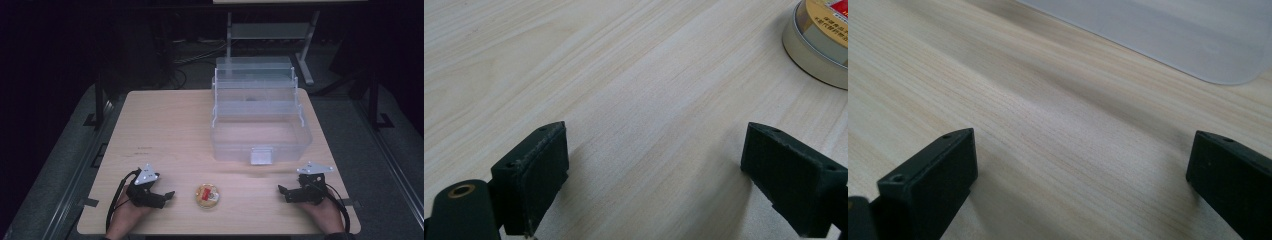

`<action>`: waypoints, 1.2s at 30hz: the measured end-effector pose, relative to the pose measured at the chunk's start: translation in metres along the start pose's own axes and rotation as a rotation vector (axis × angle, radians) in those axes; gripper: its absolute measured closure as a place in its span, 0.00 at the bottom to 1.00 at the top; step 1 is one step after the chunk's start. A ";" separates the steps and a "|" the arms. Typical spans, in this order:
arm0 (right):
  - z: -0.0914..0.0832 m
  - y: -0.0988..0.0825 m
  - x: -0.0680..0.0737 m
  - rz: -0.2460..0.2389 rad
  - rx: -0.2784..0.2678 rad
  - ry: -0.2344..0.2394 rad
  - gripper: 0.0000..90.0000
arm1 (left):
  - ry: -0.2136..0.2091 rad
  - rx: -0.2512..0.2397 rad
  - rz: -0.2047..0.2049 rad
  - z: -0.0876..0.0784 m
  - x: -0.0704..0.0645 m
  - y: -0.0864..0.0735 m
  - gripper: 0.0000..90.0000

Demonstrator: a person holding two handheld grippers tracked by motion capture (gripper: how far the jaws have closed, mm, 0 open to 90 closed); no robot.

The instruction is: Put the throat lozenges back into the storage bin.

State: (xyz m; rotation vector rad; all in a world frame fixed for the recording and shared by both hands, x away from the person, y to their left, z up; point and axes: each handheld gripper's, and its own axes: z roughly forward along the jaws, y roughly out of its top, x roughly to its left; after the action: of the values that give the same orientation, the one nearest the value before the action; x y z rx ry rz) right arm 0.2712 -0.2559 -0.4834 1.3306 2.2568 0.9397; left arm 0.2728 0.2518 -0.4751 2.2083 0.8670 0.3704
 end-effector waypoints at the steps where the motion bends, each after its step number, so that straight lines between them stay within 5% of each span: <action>1: 0.000 0.000 0.000 0.000 0.000 0.000 0.00 | 0.000 0.000 0.000 0.000 0.000 0.000 0.12; 36: 0.000 0.000 0.000 -0.001 0.000 0.000 0.00 | -0.010 0.036 -0.013 -0.012 0.003 0.006 0.14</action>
State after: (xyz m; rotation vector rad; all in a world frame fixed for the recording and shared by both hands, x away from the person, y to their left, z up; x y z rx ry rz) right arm 0.2712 -0.2560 -0.4834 1.3298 2.2571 0.9395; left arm 0.2720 0.2567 -0.4625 2.2342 0.8884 0.3401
